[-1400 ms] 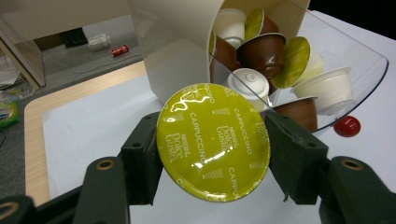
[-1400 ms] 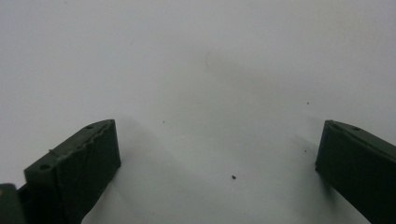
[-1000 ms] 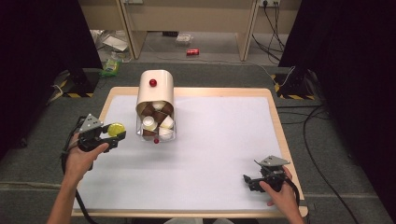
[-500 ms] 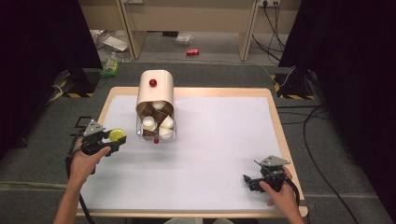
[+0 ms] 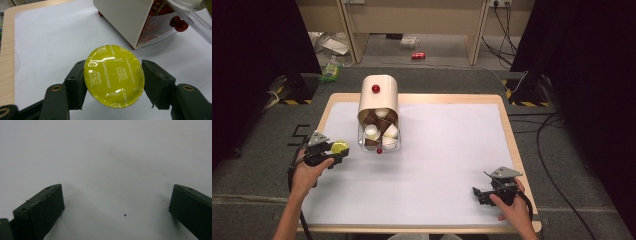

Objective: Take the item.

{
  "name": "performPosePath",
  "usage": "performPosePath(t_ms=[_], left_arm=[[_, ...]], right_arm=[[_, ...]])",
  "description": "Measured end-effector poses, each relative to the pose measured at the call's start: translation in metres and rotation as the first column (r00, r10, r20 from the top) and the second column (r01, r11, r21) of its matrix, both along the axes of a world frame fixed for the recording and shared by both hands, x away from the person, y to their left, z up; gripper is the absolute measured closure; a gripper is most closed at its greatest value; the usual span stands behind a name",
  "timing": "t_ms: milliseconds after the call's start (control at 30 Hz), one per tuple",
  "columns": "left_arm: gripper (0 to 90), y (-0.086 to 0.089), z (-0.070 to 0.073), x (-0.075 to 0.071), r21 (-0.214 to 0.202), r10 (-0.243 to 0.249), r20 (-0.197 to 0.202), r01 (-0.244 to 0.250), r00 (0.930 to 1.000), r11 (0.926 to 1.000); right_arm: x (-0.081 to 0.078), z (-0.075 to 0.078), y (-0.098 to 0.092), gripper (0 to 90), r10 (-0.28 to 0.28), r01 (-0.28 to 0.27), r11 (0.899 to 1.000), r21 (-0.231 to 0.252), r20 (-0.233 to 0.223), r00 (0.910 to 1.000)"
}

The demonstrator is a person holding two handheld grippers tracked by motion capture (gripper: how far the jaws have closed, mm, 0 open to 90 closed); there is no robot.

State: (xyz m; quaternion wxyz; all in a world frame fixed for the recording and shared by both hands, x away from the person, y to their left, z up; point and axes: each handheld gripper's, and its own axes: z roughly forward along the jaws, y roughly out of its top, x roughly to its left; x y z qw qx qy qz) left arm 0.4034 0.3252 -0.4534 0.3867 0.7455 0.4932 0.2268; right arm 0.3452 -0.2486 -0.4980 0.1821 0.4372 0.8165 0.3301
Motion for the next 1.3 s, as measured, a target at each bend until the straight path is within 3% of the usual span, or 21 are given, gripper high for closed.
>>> performPosePath(t_ms=[367,867,1300], left_arm=[[40.2,0.001,-0.013,0.015,0.026,0.023,-0.04,-0.022,0.9989,0.9994],[40.2,0.004,-0.026,0.026,0.026,0.055,-0.043,-0.054,0.9975,0.9982],[39.3,0.002,-0.033,0.029,0.044,0.055,-0.056,-0.053,0.9969,0.9977]], right_arm=[[0.0,0.0,0.0,0.3,0.0,0.0,1.0,0.0,0.0,1.0],[0.0,0.0,0.0,0.4,0.0,0.0,1.0,0.0,0.0,1.0],[0.0,0.0,0.0,0.4,0.0,0.0,1.0,0.0,0.0,1.0]])
